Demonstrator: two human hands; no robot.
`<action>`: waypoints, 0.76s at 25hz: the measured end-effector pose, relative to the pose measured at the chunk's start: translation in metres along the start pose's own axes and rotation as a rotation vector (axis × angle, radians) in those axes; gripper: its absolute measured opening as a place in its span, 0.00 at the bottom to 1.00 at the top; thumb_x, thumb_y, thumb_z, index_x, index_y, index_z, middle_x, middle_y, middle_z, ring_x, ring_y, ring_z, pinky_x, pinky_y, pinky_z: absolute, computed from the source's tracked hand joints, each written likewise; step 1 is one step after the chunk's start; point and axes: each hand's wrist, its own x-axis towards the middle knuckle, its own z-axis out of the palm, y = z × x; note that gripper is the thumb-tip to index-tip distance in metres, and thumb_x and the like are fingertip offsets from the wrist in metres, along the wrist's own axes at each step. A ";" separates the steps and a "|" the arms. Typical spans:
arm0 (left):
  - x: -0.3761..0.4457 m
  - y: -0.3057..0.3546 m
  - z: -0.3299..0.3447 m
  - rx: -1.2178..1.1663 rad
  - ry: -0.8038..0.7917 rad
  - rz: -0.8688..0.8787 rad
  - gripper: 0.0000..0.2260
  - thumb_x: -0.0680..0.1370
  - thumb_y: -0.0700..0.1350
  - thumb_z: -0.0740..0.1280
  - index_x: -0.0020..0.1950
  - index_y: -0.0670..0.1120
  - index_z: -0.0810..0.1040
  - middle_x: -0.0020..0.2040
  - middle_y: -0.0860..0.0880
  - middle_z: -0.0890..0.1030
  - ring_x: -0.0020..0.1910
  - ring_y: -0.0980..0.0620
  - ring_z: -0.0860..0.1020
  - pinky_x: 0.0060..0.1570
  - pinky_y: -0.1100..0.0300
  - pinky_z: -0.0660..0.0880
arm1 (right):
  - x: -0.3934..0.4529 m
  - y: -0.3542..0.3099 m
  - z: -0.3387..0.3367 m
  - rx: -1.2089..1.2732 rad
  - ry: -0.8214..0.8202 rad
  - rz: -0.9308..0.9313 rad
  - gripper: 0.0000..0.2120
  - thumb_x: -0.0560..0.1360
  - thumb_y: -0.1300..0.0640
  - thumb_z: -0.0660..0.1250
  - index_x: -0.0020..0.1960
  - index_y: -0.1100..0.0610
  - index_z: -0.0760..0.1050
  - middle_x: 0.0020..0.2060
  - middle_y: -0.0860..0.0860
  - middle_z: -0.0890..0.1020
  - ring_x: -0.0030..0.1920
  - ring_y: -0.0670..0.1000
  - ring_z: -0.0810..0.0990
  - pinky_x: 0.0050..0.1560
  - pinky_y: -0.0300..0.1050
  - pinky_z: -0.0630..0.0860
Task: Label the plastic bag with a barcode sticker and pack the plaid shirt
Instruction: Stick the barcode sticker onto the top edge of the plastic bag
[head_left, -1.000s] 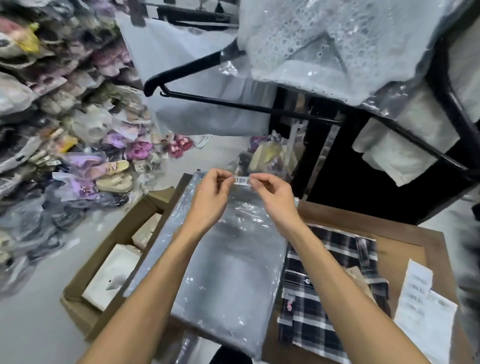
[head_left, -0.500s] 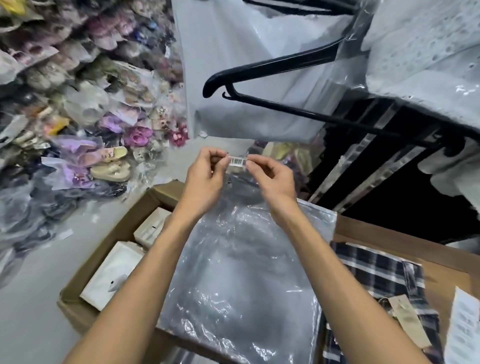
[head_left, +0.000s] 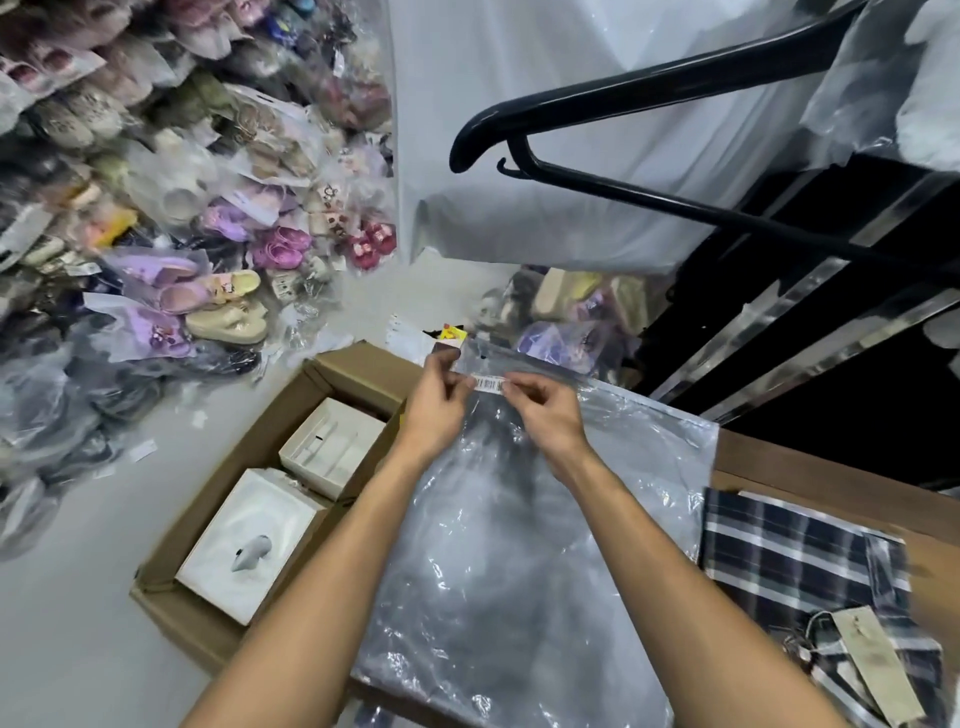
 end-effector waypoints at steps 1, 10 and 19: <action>-0.002 -0.006 0.002 0.015 -0.008 -0.015 0.17 0.80 0.43 0.67 0.69 0.45 0.70 0.45 0.53 0.80 0.50 0.48 0.81 0.55 0.50 0.76 | 0.000 0.006 -0.001 -0.003 0.000 0.024 0.07 0.77 0.65 0.71 0.55 0.62 0.83 0.41 0.48 0.84 0.42 0.46 0.81 0.48 0.38 0.77; -0.030 -0.030 0.001 -0.013 -0.027 -0.084 0.13 0.80 0.43 0.68 0.64 0.52 0.72 0.45 0.52 0.81 0.42 0.51 0.81 0.43 0.54 0.77 | -0.024 0.032 -0.006 -0.034 -0.055 0.032 0.08 0.77 0.63 0.72 0.55 0.59 0.85 0.44 0.50 0.87 0.39 0.40 0.82 0.45 0.36 0.76; 0.003 0.010 -0.014 0.020 0.060 -0.074 0.15 0.75 0.45 0.74 0.49 0.50 0.67 0.44 0.46 0.84 0.44 0.49 0.83 0.45 0.51 0.77 | -0.004 -0.008 -0.004 0.027 0.001 0.052 0.25 0.76 0.61 0.74 0.71 0.53 0.74 0.43 0.48 0.86 0.43 0.45 0.82 0.50 0.44 0.81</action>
